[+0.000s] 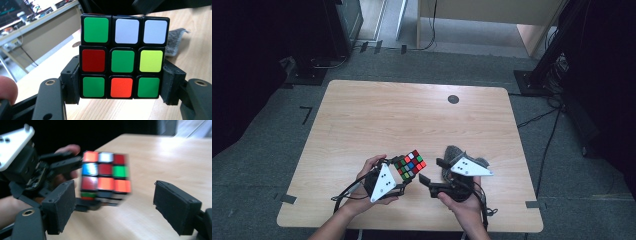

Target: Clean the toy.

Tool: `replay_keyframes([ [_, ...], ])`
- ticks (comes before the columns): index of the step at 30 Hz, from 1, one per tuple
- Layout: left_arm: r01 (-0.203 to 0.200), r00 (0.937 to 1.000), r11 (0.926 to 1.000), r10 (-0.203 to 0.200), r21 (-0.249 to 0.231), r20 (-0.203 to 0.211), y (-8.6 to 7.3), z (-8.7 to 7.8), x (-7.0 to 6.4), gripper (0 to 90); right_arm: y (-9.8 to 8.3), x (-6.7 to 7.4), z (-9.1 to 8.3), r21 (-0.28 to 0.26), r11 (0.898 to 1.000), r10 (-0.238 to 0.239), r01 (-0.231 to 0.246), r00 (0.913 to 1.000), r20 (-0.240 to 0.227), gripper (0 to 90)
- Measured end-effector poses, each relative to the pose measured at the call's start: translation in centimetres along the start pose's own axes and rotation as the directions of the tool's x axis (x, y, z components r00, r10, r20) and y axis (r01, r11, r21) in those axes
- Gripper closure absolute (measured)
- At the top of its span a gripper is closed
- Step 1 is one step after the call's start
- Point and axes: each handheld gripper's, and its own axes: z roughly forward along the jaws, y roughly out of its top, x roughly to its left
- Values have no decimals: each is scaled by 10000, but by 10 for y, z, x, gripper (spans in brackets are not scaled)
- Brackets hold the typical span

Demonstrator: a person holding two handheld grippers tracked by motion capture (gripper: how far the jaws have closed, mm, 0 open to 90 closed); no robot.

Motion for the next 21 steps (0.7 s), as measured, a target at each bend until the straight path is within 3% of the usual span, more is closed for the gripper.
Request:
replay_keyframes([
  [2, 144, 9999, 9999, -144, 73, -92, -1, -1, 3, 335, 1, -11, -6, -46, 9999, -157, 162, 9963, 849, 186],
  [3, 212, 9997, 9997, -211, 92, -104, -2, -1, 4, 335, 0, -17, -7, 213, 9988, -465, 434, 9837, 1738, 201],
  [4, 329, 9994, 9994, -328, 86, -98, -2, -1, 5, 335, -3, -24, -7, 596, 9967, -686, 549, 9633, 2595, 206],
  [6, 538, 9986, 9985, -537, 84, -20, -2, -1, 7, 335, -12, -43, -3, 1477, 9889, -692, 170, 9321, 3556, 204],
  [7, 604, 9982, 9981, -604, 72, -20, -2, -1, 7, 335, -18, -53, -1, 1819, 9831, -535, -203, 9185, 3917, 206],
  [9, 782, 9969, 9969, -782, 58, 1, -3, -1, 8, 335, -32, -71, 5, 2367, 9661, -103, -1028, 9012, 4333, 209],
  [12, 885, 9961, 9960, -885, 89, 45, -3, -1, 8, 335, -49, -87, 13, 2996, 9435, -197, -1417, 8783, 4776, 252],
  [13, 881, 9961, 9961, -882, 87, 67, -3, -1, 8, 335, -53, -90, 16, 3114, 9392, -222, -1447, 8793, 4757, 267],
  [16, 972, 9951, 9953, -972, 27, 171, -3, -1, 8, 335, -55, -90, 17, 3066, 9414, -195, -1404, 8849, 4653, 334],
  [21, 951, 9950, 9955, -951, 30, 302, -3, -1, 6, 336, -56, -90, 15, 3030, 9422, 50, -1430, 9104, 4138, 611],
])
